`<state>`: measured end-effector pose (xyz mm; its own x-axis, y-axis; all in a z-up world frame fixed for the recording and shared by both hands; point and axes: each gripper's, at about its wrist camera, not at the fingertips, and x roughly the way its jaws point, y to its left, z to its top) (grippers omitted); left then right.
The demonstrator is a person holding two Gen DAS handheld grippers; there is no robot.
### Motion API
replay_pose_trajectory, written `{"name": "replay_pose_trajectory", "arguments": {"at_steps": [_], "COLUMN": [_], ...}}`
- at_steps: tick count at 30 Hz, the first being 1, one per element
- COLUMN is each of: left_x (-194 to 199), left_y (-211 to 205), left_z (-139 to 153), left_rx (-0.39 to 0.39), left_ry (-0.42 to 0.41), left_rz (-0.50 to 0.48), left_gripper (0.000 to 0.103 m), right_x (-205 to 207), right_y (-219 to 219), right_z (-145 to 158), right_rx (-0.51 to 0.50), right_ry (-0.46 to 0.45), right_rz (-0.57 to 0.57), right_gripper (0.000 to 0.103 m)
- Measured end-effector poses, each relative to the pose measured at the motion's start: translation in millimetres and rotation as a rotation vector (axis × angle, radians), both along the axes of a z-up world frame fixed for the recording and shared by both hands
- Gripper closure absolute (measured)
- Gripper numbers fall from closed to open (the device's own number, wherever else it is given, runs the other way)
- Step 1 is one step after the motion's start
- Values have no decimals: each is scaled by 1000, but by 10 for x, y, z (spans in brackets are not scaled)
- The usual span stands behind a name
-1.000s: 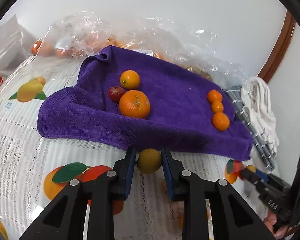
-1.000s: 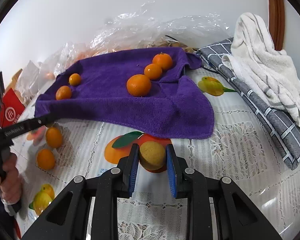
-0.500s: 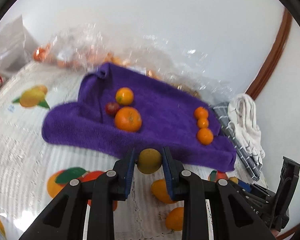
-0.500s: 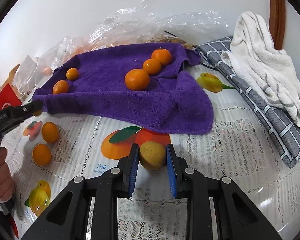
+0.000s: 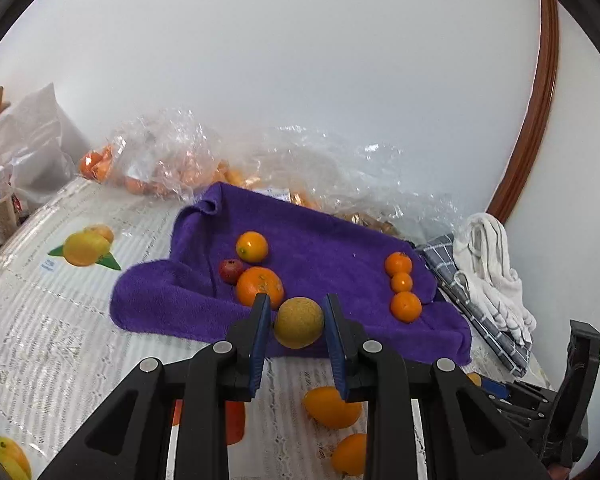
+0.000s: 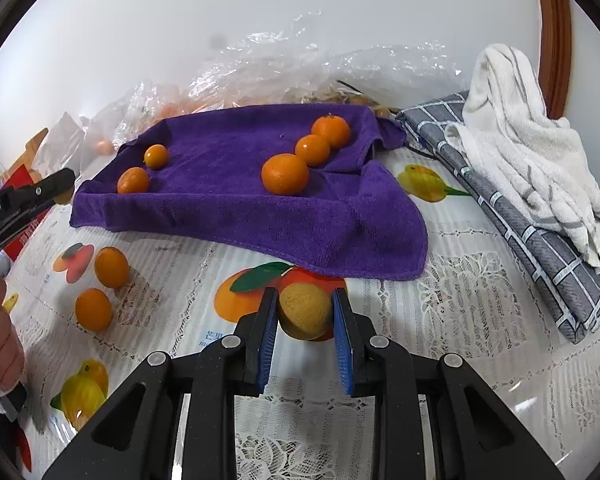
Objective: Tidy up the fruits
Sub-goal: 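Carry both yellow-green fruits onto the purple towel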
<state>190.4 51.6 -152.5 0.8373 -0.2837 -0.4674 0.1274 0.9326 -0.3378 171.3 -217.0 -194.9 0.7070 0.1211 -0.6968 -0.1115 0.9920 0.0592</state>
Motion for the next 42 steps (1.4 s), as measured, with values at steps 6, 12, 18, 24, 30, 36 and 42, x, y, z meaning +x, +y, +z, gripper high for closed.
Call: {"name": "replay_pose_trajectory", "arguments": {"at_steps": [6, 12, 18, 24, 30, 36, 42], "left_x": [-18, -17, -24, 2, 3, 27, 34], "left_y": [51, 79, 147, 262, 376, 455, 473], "left_z": [16, 24, 32, 21, 18, -12, -9], "left_rx": [-1, 5, 4, -19, -38, -40, -51], "left_ry": [-20, -24, -32, -19, -18, -8, -10], "left_rz": [36, 63, 93, 135, 161, 181, 174], "left_gripper": [77, 77, 77, 77, 77, 77, 77], "right_x": [-11, -38, -46, -55, -7, 187, 558], "right_y": [-55, -84, -106, -225, -251, -240, -165], "right_z": [7, 18, 37, 194, 443, 658, 706], "right_rx": [41, 66, 81, 145, 139, 102, 69], "right_ry": [-7, -18, -27, -50, -100, -133, -125], "right_rz": [7, 0, -2, -30, -42, -51, -41], "right_gripper": [76, 76, 76, 76, 76, 76, 76]}}
